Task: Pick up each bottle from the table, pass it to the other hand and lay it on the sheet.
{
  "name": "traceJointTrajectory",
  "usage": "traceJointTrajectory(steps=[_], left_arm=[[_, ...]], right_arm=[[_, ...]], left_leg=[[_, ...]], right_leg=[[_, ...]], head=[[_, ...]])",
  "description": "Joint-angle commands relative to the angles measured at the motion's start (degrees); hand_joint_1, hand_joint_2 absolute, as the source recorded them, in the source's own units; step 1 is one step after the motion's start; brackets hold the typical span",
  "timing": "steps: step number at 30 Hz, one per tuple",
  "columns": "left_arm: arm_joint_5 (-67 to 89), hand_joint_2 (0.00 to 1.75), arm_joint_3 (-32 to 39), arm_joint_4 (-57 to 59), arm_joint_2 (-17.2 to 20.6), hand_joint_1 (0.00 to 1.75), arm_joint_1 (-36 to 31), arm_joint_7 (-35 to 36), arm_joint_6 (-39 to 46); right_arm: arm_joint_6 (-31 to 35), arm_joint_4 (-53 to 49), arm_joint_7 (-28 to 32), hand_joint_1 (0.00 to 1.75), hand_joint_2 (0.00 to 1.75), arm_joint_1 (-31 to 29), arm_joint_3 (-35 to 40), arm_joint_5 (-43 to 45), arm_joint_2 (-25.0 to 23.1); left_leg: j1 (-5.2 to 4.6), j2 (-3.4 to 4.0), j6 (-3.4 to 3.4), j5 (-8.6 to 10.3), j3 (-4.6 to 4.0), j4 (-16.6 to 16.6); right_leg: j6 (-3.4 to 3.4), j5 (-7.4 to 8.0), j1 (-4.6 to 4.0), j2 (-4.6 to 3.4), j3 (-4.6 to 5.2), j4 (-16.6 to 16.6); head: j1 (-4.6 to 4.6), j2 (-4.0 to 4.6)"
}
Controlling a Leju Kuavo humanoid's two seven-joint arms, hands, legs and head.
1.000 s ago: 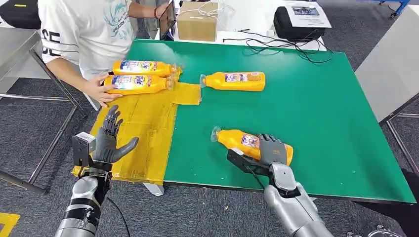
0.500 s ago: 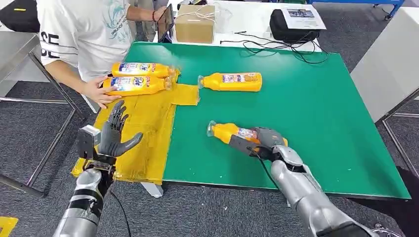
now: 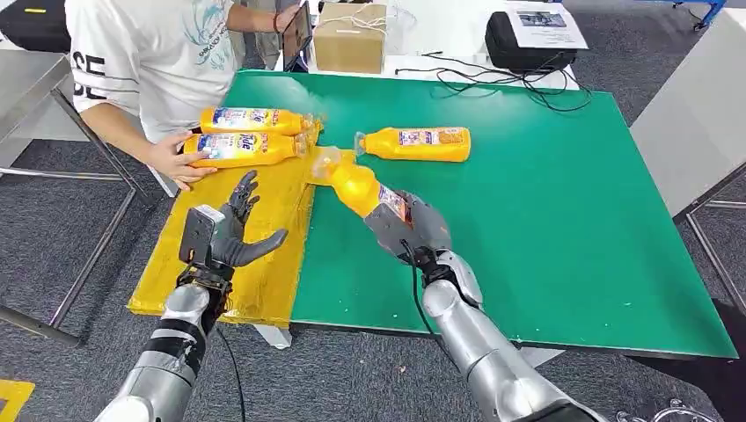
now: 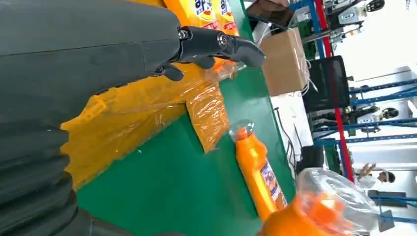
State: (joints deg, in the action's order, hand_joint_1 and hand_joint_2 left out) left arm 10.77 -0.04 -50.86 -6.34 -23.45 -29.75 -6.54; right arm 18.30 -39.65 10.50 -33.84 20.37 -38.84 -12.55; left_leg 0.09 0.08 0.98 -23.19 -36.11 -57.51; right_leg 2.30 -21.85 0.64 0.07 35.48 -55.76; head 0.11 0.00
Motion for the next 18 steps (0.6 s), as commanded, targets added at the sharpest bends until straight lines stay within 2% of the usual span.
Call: traceJointTrajectory(steps=[1, 6, 9, 18], left_arm=[[-4.5, 1.75, -3.7, 8.8, -2.0, 0.00, -6.8, 3.1, -4.2], [-10.4, 1.75, -5.8, 10.8, -2.7, 0.00, -8.6, 5.6, -9.6], [-15.7, 1.75, -7.0, 9.8, -3.3, 0.00, -9.1, 7.4, -12.0], [-17.9, 1.75, -8.4, 7.4, -3.6, 0.00, -8.8, 8.5, -11.6]], right_arm=[[3.1, -0.8, 3.2, 1.75, 1.75, -2.5, 0.8, 2.8, -3.3], [4.4, 0.7, 6.0, 1.75, 1.75, -3.3, 3.2, 3.4, -4.0], [4.9, 2.5, 6.7, 1.75, 1.75, -3.8, 5.1, 2.9, -4.8], [5.3, 3.5, 7.8, 1.75, 1.75, -3.0, 6.8, 2.3, -5.3]], left_leg=[[0.01, -0.04, -0.04, -0.04, 0.01, 0.0], [0.03, -0.09, -0.09, -0.17, 0.19, -0.1], [0.02, -0.04, -0.04, -0.06, 0.02, 0.0], [0.04, -0.04, -0.06, -0.14, 0.14, -0.1]], right_leg=[[-0.05, -0.06, -0.02, 0.04, -0.01, -0.1], [-0.10, -0.21, -0.04, 0.09, -0.20, -0.1], [-0.05, -0.08, -0.03, 0.05, -0.02, -0.1], [-0.07, -0.15, -0.05, 0.04, -0.16, -0.1]], head=[[0.00, 0.00], [0.00, 0.00], [-0.02, 0.00], [0.00, 0.00]])
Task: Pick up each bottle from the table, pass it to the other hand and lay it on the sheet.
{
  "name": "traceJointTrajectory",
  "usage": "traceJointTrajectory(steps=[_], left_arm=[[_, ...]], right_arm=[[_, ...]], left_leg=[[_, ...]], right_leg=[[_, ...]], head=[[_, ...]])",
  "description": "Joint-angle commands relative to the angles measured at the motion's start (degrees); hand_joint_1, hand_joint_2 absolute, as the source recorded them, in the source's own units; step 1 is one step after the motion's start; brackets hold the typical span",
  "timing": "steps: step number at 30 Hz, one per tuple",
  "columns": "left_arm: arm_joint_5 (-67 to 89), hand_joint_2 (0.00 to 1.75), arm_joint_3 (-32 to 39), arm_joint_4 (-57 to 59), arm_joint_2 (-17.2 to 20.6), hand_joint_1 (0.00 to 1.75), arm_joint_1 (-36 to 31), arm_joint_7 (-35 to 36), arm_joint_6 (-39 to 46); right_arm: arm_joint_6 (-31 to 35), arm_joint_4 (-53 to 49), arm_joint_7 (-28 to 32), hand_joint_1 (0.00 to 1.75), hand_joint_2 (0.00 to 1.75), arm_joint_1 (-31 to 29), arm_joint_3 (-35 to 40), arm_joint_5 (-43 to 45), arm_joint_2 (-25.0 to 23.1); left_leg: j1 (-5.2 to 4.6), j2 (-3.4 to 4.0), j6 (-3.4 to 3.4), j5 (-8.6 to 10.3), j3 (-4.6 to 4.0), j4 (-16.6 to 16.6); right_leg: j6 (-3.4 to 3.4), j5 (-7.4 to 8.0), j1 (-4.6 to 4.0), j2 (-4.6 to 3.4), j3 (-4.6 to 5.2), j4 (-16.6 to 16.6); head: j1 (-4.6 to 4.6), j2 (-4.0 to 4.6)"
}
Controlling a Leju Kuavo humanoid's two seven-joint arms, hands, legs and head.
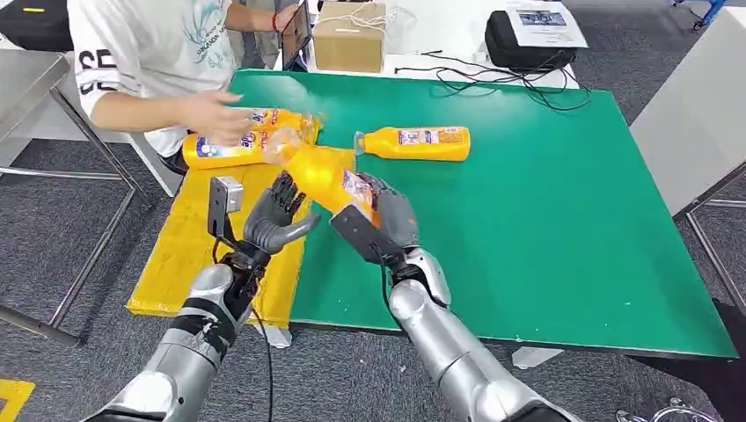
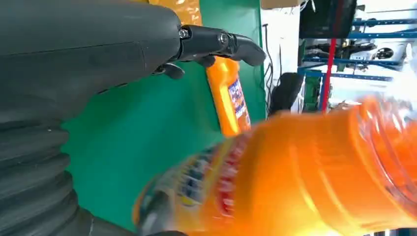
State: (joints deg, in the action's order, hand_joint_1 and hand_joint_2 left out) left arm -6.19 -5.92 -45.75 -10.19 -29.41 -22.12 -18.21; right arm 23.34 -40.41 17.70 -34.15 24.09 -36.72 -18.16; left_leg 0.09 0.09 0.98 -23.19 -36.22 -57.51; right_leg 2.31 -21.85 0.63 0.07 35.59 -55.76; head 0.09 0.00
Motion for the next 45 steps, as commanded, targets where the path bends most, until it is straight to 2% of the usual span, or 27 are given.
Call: traceJointTrajectory(steps=[1, 9, 10, 11, 12, 19, 20, 21, 25, 26, 27, 31, 36, 43, 45], left_arm=[[-1.6, 1.75, -3.0, 2.1, 0.4, 0.00, -2.9, 0.9, 0.0], [-4.3, 1.75, -6.6, 0.5, 0.4, 0.00, -2.7, 1.3, 0.3], [-4.6, 1.75, -6.8, 0.4, 0.5, 0.00, -2.6, 1.3, 0.2], [-5.0, 1.75, -7.0, 0.3, 0.6, 0.00, -2.5, 1.4, 0.0], [-5.1, 1.75, -7.0, 0.3, 0.8, 0.00, -2.4, 1.5, -0.1], [-6.2, 1.75, -7.4, 0.0, 1.8, 0.00, -1.9, 2.0, -0.8], [-6.8, 1.75, -7.0, -0.1, 2.0, 0.00, -1.7, 1.9, -0.6], [-7.4, 1.75, -7.0, 0.0, 2.1, 1.75, -1.6, 2.4, -1.2], [-7.0, 1.75, -7.0, -0.2, 2.2, 1.75, -1.5, 1.9, -0.9], [-6.9, 1.75, -6.7, -1.0, 2.1, 1.75, -0.9, 1.5, -0.1], [-6.7, 1.75, -6.7, -1.4, 2.2, 1.75, -0.6, 1.4, 0.1], [-6.1, 1.75, -5.6, -2.5, 2.4, 1.75, 0.9, 1.3, 2.9], [-4.4, 1.75, -2.0, 1.0, 3.5, 1.75, 0.1, 0.2, 8.0], [5.0, 1.75, 1.5, 2.8, 7.3, 1.75, -2.5, -4.8, 14.5], [11.1, 1.75, 1.9, 2.3, 9.0, 1.75, -3.0, -7.3, 18.8]], right_arm=[[-0.7, 4.3, 0.9, 1.75, 1.75, -2.5, 3.4, 0.6, 0.2], [-3.1, 9.3, 1.1, 1.75, 1.75, -1.1, 9.8, -2.5, -1.8], [-3.8, 9.4, 0.9, 1.75, 1.75, -1.1, 10.6, -2.2, -1.8], [-5.1, 9.8, 0.8, 1.75, 1.75, -0.9, 11.7, -2.0, -1.8], [-5.5, 10.1, 0.5, 1.75, 1.75, -0.9, 12.0, -1.9, -1.8], [-7.6, 12.4, -0.9, 1.75, 1.75, -1.7, 13.4, -2.0, -1.6], [-7.1, 12.6, -1.7, 1.75, 1.75, -1.9, 13.7, -2.6, -1.5], [-7.6, 12.6, -1.9, 1.75, 1.75, -2.0, 13.6, -2.4, -1.5], [-8.0, 12.8, -2.1, 1.75, 1.75, -2.3, 13.4, -2.2, -1.4], [-6.8, 12.6, -3.0, 1.31, 1.75, -2.3, 13.2, -2.5, -1.4], [-6.4, 12.4, -3.2, 0.00, 1.75, -2.2, 12.7, -2.2, -1.4], [-3.1, 9.3, -2.6, 0.00, 1.75, -1.5, 8.4, 1.1, -0.9], [-0.7, -0.7, 0.8, 0.00, 1.75, 1.7, 2.7, 6.2, 1.5], [-0.4, -15.3, 3.2, 0.00, 1.75, 7.0, -0.9, 10.6, 4.7], [0.2, -19.1, 4.3, 0.00, 1.75, 8.6, -2.0, 11.9, 5.6]], left_leg=[[0.05, -0.05, -0.06, -0.14, 0.27, -0.1], [0.04, -0.04, -0.05, -0.07, 0.16, 0.0], [0.06, -0.02, -0.09, -0.19, 0.37, 0.0], [0.03, 0.00, -0.04, -0.06, 0.12, 0.0], [0.06, -0.01, -0.08, -0.18, 0.34, 0.0], [0.05, -0.03, -0.05, -0.06, 0.09, 0.0], [0.06, -0.07, -0.08, -0.15, 0.26, 0.0], [0.05, -0.05, -0.06, -0.09, 0.17, 0.0], [0.05, -0.04, -0.05, -0.05, 0.05, 0.0], [0.06, -0.10, -0.08, -0.13, 0.22, 0.0], [0.05, -0.09, -0.05, -0.07, 0.08, 0.0], [0.05, -0.03, -0.06, -0.13, 0.20, 0.0], [0.04, -0.04, -0.05, -0.10, 0.18, 0.0], [0.04, 0.03, -0.05, -0.03, -0.01, 0.0], [0.06, -0.09, -0.08, -0.06, 0.04, 0.0]], right_leg=[[-0.08, -0.16, -0.05, 0.04, -0.28, -0.1], [-0.06, -0.08, -0.04, 0.03, -0.16, 0.0], [-0.11, -0.21, -0.06, 0.01, -0.36, 0.0], [-0.05, -0.06, -0.04, -0.01, -0.11, 0.0], [-0.10, -0.19, -0.07, 0.01, -0.33, 0.0], [-0.07, -0.07, -0.04, 0.03, -0.10, 0.0], [-0.11, -0.19, -0.06, 0.07, -0.27, 0.0], [-0.09, -0.12, -0.05, 0.05, -0.18, 0.0], [-0.06, -0.06, -0.06, 0.05, -0.07, 0.0], [-0.10, -0.17, -0.06, 0.10, -0.23, 0.0], [-0.07, -0.10, -0.05, 0.09, -0.10, 0.0], [-0.08, -0.15, -0.05, 0.03, -0.19, 0.0], [-0.08, -0.13, -0.04, 0.03, -0.17, 0.0], [-0.06, -0.02, -0.04, -0.02, 0.04, 0.0], [-0.09, -0.11, -0.06, 0.12, -0.01, 0.0]], head=[[0.00, 0.00], [0.02, 0.00], [0.00, 0.00], [0.00, 0.00], [0.00, 0.00], [0.02, 0.00], [0.02, 0.00], [0.02, 0.00], [0.02, 0.00], [0.02, 0.00], [0.00, 0.00], [0.00, 0.00], [0.00, 0.00], [0.02, 0.00], [0.00, 0.00]])
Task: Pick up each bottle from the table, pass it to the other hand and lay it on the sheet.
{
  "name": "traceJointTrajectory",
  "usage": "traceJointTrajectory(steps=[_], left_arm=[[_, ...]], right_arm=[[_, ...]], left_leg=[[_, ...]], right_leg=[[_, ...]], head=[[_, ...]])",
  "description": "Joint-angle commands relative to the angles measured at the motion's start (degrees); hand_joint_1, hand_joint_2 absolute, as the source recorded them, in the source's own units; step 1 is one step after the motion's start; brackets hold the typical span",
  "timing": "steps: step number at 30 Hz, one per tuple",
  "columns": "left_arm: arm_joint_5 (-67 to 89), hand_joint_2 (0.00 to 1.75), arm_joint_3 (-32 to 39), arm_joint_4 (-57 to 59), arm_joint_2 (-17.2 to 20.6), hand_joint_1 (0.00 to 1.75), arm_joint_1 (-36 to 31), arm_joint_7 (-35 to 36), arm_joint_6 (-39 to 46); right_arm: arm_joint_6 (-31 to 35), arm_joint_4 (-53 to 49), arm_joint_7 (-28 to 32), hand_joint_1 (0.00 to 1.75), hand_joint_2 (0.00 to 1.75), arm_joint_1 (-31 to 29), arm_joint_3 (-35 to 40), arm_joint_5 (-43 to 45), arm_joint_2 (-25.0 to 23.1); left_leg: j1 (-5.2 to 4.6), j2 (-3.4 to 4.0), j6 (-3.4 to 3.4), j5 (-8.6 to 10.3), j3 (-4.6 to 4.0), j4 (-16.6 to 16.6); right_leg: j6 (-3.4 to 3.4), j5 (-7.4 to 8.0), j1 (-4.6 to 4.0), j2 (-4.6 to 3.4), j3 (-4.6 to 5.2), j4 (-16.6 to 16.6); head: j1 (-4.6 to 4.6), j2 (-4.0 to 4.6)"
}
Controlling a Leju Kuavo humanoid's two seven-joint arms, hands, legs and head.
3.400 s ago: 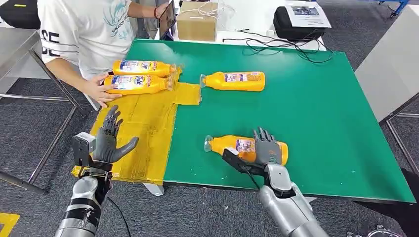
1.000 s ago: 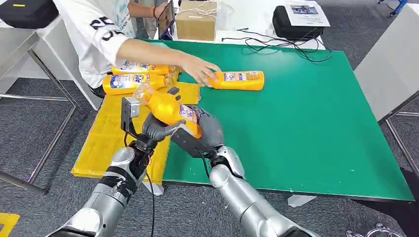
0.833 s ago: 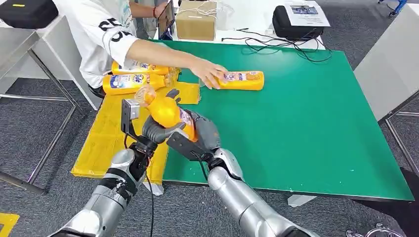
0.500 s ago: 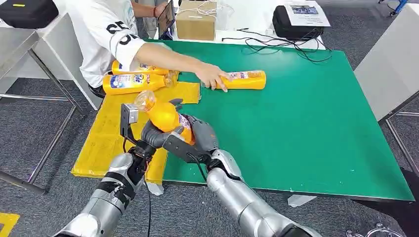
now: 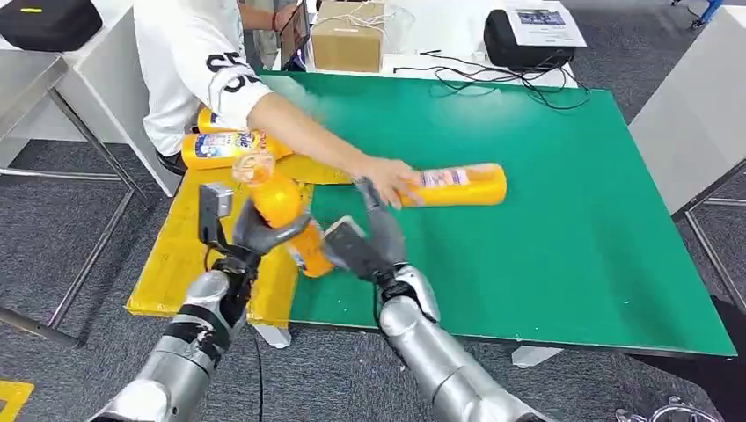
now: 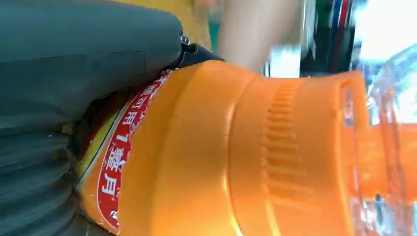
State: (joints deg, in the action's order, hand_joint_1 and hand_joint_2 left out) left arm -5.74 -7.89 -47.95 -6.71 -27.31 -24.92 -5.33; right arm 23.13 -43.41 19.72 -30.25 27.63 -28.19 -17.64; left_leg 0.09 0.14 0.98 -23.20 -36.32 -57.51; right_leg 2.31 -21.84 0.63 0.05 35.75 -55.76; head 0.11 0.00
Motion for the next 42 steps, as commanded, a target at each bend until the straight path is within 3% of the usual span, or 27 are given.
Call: traceJointTrajectory(steps=[1, 6, 11, 13, 19, 29, 34, 42], left_arm=[[14.1, 1.75, 4.3, 3.8, 6.3, 1.75, -5.1, -5.0, 7.4], [28.7, 1.75, 4.7, 3.7, 10.3, 1.75, -5.1, -6.1, 14.1], [34.8, 1.75, 5.8, 5.7, 11.6, 1.75, -4.7, -7.9, 15.1], [41.8, 1.75, 3.2, 6.9, 14.1, 1.75, -3.8, -7.9, 18.9], [41.8, 1.75, 3.5, 7.1, 14.1, 1.75, -3.7, -8.3, 18.9], [65.9, 1.75, -11.3, 22.8, 23.7, 1.75, -7.1, -6.9, 22.0], [75.0, 1.75, -19.6, 26.7, 24.5, 1.75, -10.8, -3.5, 21.3], [76.6, 1.75, -21.4, 27.5, 24.0, 1.75, -11.6, -3.1, 20.6]], right_arm=[[-0.1, -17.9, 2.3, 0.00, 1.75, 5.5, -6.2, 4.0, 5.4], [-2.1, -24.0, 3.5, 0.00, 1.75, 8.3, -7.9, 6.8, 6.8], [-3.1, -25.7, 3.6, 0.00, 1.75, 9.1, -8.4, 7.6, 7.5], [-3.4, -25.5, 3.7, 0.00, 1.75, 9.0, -8.8, 8.4, 7.9], [-3.6, -25.4, 3.8, 0.00, 1.75, 9.0, -8.8, 8.5, 7.9], [-6.8, -21.3, 4.3, 0.00, 1.75, 5.1, -7.5, 10.3, 9.1], [-8.1, -19.4, 4.4, 0.00, 1.75, 3.4, -6.5, 10.5, 8.9], [-8.6, -18.4, 4.6, 0.00, 1.75, 2.7, -5.9, 10.5, 8.8]], left_leg=[[0.08, -0.25, -0.09, -0.10, 0.21, 0.0], [0.08, -0.09, -0.07, -0.16, 0.26, 0.0], [0.08, -0.09, -0.08, -0.16, 0.30, 0.0], [0.07, -0.10, -0.06, -0.09, 0.21, 0.0], [0.04, -0.04, -0.04, -0.04, 0.09, 0.0], [0.04, 0.09, -0.09, -0.15, 0.31, 0.0], [0.06, 0.01, -0.07, -0.08, 0.20, 0.0], [0.03, -0.05, -0.08, 0.00, 0.18, 0.1]], right_leg=[[-0.11, -0.20, -0.08, 0.24, -0.26, -0.1], [-0.09, -0.19, -0.07, 0.02, -0.29, -0.1], [-0.12, -0.21, -0.07, 0.05, -0.33, -0.1], [-0.09, -0.14, -0.06, 0.06, -0.24, 0.0], [-0.06, -0.06, -0.03, 0.00, -0.11, 0.0], [-0.11, -0.16, -0.03, -0.13, -0.26, -0.1], [-0.10, -0.12, -0.05, -0.04, -0.18, -0.1], [-0.07, -0.06, -0.01, -0.06, -0.22, 0.0]], head=[[0.00, 0.00], [0.00, 0.00], [-0.02, 0.00], [-0.02, 0.00], [-0.02, 0.00], [-0.02, 0.00], [0.00, 0.00], [0.00, 0.00]])
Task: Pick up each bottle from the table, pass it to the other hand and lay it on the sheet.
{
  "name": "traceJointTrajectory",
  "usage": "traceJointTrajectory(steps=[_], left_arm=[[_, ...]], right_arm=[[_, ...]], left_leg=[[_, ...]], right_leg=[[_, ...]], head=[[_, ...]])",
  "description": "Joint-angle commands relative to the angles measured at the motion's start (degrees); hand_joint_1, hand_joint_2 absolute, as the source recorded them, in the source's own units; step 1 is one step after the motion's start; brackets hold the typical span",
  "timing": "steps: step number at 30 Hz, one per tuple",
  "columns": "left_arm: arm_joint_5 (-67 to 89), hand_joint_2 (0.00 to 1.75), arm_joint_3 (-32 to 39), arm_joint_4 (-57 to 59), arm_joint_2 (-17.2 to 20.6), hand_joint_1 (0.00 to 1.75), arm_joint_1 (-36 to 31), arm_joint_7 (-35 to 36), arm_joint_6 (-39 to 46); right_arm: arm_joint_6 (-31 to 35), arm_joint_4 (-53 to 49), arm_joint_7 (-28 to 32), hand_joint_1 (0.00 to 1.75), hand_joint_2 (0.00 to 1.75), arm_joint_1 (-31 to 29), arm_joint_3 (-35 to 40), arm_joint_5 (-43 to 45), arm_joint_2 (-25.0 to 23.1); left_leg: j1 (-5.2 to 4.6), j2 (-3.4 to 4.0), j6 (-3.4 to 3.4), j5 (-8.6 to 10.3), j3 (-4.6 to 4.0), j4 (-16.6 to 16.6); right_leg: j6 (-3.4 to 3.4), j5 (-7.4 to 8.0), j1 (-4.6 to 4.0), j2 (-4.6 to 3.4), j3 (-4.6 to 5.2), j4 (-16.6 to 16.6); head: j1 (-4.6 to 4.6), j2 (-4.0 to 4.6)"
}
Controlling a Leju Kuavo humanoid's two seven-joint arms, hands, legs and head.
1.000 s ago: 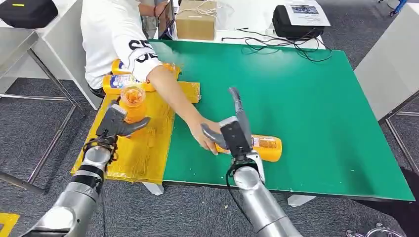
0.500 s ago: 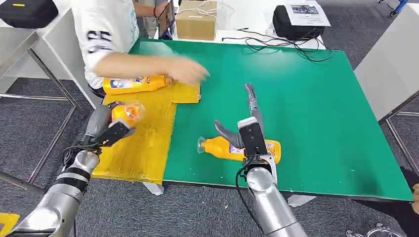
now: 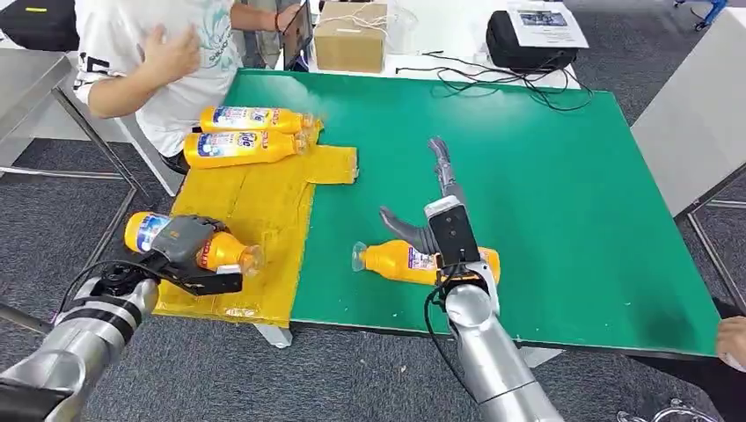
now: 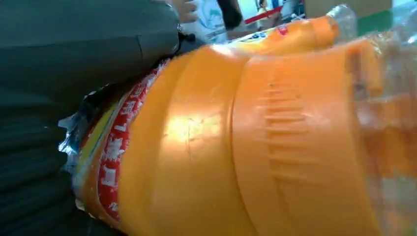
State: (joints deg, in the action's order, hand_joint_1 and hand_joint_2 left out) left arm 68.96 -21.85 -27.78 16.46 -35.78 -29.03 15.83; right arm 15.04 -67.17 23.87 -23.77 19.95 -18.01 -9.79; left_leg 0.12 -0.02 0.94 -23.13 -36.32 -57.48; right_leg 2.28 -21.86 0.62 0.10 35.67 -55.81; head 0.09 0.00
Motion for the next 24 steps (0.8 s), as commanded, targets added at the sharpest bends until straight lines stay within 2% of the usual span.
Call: traceJointTrajectory(steps=[1, 11, 12, 13, 24], left_arm=[[1.9, 1.75, -7.6, 7.5, 0.5, 1.75, -3.2, 1.0, -0.9], [2.9, 1.75, -9.4, 8.3, -0.6, 1.75, -2.9, 0.9, 0.7], [3.0, 1.75, -9.6, 8.2, -0.7, 0.51, -2.6, 1.0, 1.5], [3.2, 1.75, -9.8, 8.0, -0.8, 0.00, -2.3, 1.1, 2.2], [1.9, 1.75, -10.5, 7.5, -1.4, 0.00, -1.6, -0.6, 3.7]], right_arm=[[-0.5, 5.4, 0.4, 0.00, 1.75, -3.8, 1.8, 0.3, 0.8], [-1.3, 6.6, 0.5, 0.00, 1.75, -4.6, 2.8, 0.0, 0.6], [-1.4, 6.8, 0.5, 0.00, 1.75, -4.6, 2.9, 0.0, 0.6], [-1.5, 7.0, 0.5, 0.00, 1.75, -4.7, 2.9, 0.0, 0.7], [-2.7, 9.3, 0.0, 0.00, 1.75, -5.7, 3.1, -0.8, 0.9]], left_leg=[[0.01, 0.11, -0.05, -0.12, 0.31, 0.0], [0.01, 0.09, -0.10, -0.07, 0.44, 0.1], [-0.01, 0.07, -0.10, -0.04, 0.41, 0.0], [0.01, 0.09, -0.12, -0.10, 0.54, 0.0], [0.00, -0.07, -0.16, 0.01, 0.54, 0.1]], right_leg=[[-0.07, -0.10, -0.02, -0.12, -0.25, 0.0], [-0.08, -0.07, -0.02, -0.14, -0.33, -0.1], [-0.06, -0.06, 0.00, -0.11, -0.28, -0.1], [-0.09, -0.11, -0.02, -0.14, -0.39, -0.1], [-0.11, -0.11, -0.01, -0.03, -0.45, -0.1]], head=[[0.02, 0.00], [0.00, 0.00], [0.02, 0.00], [0.00, 0.00], [0.02, 0.00]])
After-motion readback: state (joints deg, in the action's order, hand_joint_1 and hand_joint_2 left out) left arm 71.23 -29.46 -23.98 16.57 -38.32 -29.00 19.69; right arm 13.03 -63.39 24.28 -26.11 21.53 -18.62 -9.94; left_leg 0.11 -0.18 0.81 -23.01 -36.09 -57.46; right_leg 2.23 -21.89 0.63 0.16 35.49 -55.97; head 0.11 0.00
